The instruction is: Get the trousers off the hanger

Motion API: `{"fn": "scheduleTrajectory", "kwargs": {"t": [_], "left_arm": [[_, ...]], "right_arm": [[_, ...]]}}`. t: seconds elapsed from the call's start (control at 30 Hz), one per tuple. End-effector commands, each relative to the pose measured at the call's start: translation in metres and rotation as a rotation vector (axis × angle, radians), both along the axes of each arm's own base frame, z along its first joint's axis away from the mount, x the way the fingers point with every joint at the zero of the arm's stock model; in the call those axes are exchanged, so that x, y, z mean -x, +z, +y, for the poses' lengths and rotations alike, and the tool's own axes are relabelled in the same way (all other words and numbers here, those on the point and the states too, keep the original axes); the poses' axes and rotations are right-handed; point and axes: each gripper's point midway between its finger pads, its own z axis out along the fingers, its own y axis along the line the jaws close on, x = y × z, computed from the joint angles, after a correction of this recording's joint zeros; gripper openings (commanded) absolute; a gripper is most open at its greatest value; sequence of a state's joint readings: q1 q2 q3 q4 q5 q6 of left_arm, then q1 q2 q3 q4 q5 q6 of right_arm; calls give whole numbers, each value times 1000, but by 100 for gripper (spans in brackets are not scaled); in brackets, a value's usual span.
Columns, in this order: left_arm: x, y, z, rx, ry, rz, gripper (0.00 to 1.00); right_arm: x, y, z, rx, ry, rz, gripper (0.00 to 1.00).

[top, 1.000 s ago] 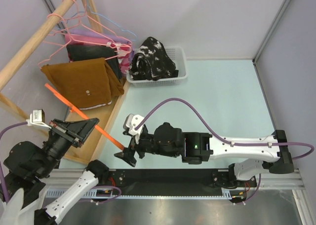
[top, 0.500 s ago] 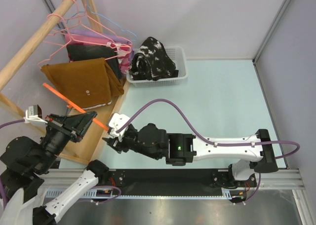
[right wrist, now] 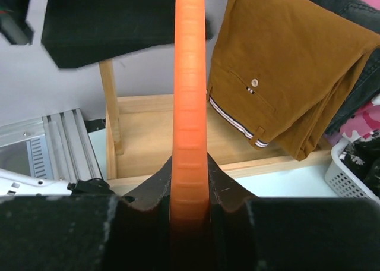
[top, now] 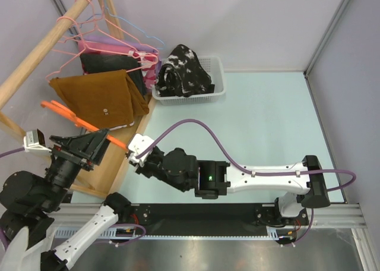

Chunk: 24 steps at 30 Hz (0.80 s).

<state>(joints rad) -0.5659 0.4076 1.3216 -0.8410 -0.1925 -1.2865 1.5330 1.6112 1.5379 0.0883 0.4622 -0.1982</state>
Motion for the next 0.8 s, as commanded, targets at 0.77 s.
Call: {"fn": "scheduleTrajectory", "kwargs": {"t": [0.77], "left_arm": [[97,-49,24,-379,-117,-496,83]], "right_arm": [[-50,88,37,-146,203,61,0]]}}
